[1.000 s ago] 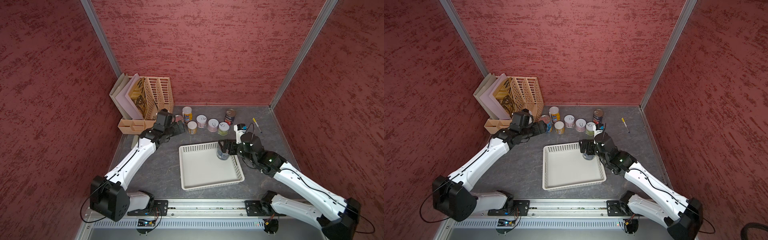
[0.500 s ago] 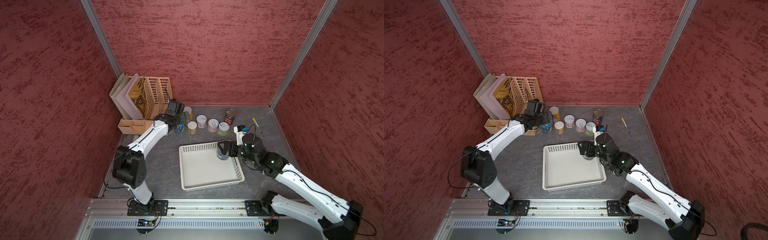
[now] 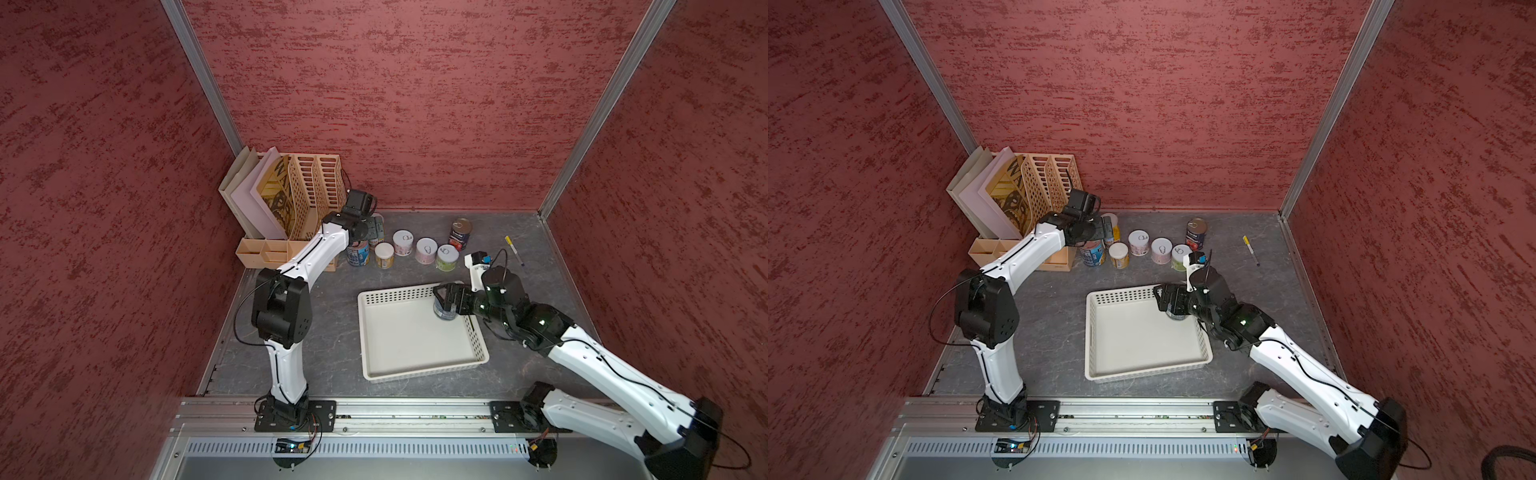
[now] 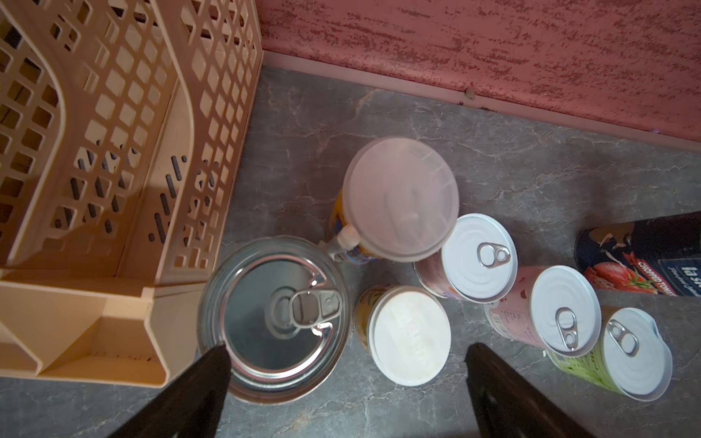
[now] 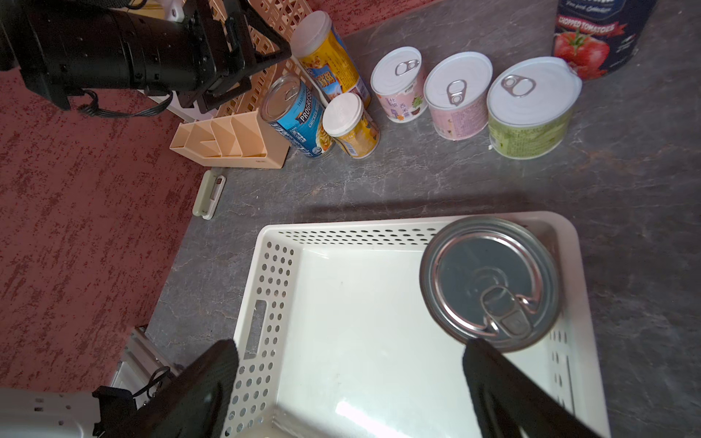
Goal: Put the canned food in the basket
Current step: Pick up the canned food from the center of the board.
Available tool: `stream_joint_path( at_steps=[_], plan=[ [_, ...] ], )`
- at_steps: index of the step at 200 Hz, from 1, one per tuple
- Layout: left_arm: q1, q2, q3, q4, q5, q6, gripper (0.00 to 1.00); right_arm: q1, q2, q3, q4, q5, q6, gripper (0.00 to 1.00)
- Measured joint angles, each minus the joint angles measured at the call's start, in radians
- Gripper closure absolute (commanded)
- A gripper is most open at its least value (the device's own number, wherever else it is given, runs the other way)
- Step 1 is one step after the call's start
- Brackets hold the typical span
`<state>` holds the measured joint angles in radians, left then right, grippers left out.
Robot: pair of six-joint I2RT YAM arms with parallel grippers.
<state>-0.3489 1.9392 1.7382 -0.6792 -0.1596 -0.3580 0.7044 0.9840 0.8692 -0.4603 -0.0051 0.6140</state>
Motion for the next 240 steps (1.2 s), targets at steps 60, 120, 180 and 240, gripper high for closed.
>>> stream_joint_path(
  at_steps=[60, 120, 180, 240],
  plan=[
    [0.002, 0.102, 0.101, -0.042, -0.002, 0.069, 0.0, 0.0, 0.005, 0.0, -0.001, -0.002, 0.0, 0.02],
    [0.002, 0.282, 0.341, -0.081, -0.043, 0.219, 0.0, 0.0, 0.047, 0.0, -0.001, -0.002, 0.0, 0.02],
    [0.014, 0.414, 0.496, -0.113, 0.003, 0.314, 0.0, 0.0, 0.09, 0.0, -0.001, -0.002, -0.002, 0.02],
    [0.022, 0.451, 0.547, -0.129, 0.052, 0.34, 0.23, 0.0, 0.137, 0.001, -0.001, -0.01, -0.005, 0.02]
  ],
)
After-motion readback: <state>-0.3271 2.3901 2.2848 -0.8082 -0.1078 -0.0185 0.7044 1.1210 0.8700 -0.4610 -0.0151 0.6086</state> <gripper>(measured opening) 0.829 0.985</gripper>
